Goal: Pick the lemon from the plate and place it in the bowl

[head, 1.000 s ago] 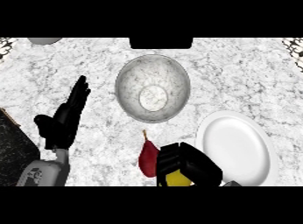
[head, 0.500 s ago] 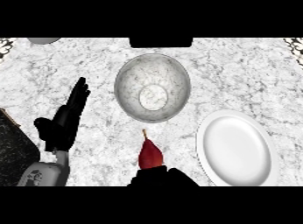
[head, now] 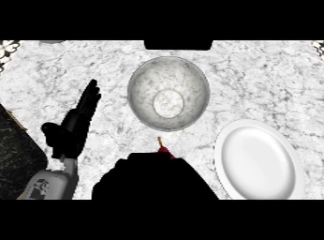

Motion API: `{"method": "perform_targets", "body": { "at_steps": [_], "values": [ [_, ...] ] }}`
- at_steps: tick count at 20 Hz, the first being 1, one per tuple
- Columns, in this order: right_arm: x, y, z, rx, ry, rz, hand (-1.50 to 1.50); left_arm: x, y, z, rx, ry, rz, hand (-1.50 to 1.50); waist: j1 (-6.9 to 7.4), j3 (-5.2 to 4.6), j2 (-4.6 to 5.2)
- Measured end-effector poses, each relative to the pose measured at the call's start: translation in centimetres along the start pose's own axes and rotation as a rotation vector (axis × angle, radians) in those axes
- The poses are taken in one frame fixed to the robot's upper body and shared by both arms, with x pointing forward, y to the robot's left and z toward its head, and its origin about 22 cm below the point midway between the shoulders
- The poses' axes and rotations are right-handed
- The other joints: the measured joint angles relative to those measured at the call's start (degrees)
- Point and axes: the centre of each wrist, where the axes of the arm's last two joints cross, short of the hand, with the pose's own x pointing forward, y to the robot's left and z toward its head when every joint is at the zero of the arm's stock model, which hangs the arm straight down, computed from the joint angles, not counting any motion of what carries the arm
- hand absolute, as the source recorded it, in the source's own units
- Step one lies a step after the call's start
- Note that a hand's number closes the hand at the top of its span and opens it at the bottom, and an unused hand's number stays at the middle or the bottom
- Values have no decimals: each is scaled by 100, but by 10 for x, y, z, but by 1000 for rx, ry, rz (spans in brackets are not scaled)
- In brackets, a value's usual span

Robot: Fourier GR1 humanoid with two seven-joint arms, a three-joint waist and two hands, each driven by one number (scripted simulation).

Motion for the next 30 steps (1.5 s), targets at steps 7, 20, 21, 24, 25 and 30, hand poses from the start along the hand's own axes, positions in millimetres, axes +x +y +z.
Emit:
{"method": "perform_targets", "body": {
  "at_steps": [7,20,21,24,25,30],
  "values": [
    [-5,-9,-65,-28,92,159,150,-3,-4,0,7,-6,3,0,0,7,24],
    [-113,-18,-127,-54,205,404,150,-5,4,2,1,-8,6,0,13,15,49],
    [-124,-17,-127,-55,214,417,150,-2,4,1,5,-9,5,0,9,15,48],
    [-155,-14,-128,-49,234,436,150,-1,4,2,3,-9,1,0,8,17,49],
    [-164,-13,-131,-43,244,442,150,-1,4,2,0,-12,0,0,18,16,53],
    [-205,-11,-130,25,327,384,-150,-3,3,2,-6,-11,6,0,49,16,66]
  ]
}}
